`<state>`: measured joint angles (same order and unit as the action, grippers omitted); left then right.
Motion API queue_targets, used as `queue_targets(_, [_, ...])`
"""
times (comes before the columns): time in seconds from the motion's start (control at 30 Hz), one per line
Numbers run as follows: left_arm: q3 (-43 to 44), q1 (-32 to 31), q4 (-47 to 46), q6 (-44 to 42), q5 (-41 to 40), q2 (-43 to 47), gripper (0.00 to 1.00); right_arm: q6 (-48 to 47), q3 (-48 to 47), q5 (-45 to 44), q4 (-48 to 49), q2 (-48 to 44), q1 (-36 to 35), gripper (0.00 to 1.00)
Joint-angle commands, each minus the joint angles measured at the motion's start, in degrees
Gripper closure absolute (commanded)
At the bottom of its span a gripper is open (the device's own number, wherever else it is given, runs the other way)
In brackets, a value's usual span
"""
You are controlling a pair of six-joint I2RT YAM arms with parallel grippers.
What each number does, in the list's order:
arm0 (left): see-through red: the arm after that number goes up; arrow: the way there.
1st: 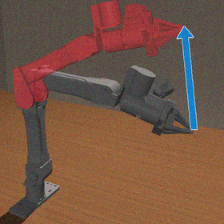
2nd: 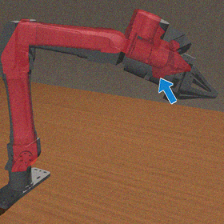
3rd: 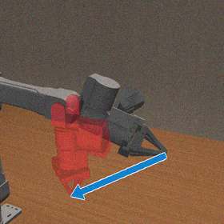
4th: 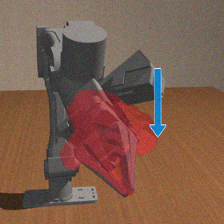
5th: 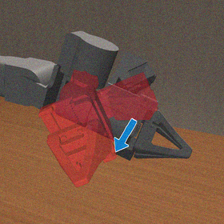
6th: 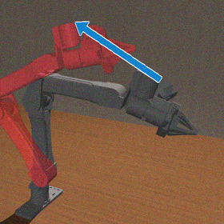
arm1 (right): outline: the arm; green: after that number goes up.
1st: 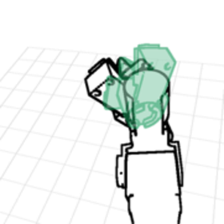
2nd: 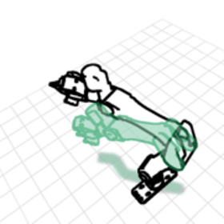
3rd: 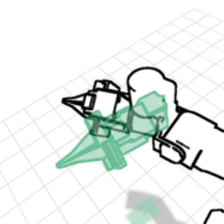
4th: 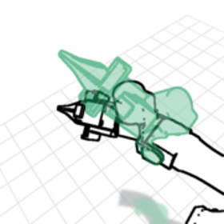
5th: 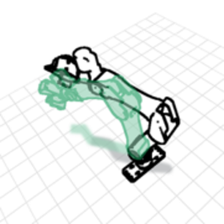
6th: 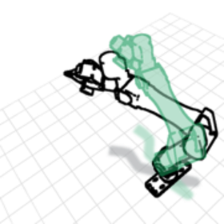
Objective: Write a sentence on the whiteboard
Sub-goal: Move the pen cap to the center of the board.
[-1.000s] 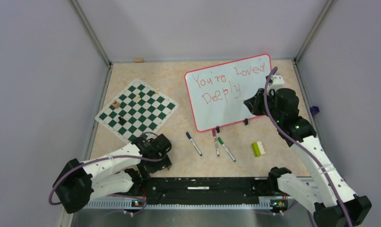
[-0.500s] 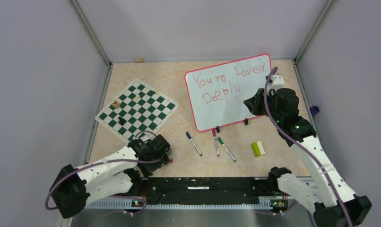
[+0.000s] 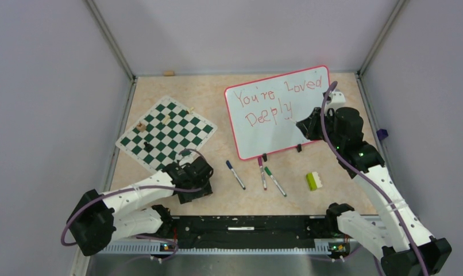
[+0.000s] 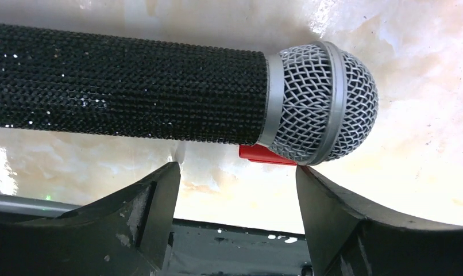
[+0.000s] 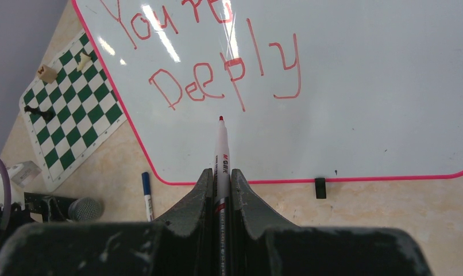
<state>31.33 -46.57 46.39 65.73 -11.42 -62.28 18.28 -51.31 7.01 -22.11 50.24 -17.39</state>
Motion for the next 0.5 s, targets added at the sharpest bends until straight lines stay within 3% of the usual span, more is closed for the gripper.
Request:
queue_targets(0.0, [1.36,0.21,-2.91,-5.82,-0.84,-1.17,0.22,0.37,-0.93,0.37,2.07,-0.95,0.6,1.0])
queue_targets(0.2, [2.06,0.24,-8.72,-11.62,5.46,-2.88,0.2,0.43,-1.32,0.47,1.86,-0.93,0.6,1.0])
queue_targets(0.3, [4.86,0.24,-6.08,-14.77,5.88,-6.72,0.2,0.45,-1.64,0.55,1.55,-0.98,0.56,1.0])
queue_targets(0.47, [7.81,0.2,-4.37,-17.95,5.99,-10.57,0.31,0.35,-2.0,0.55,1.07,-1.19,0.56,1.0])
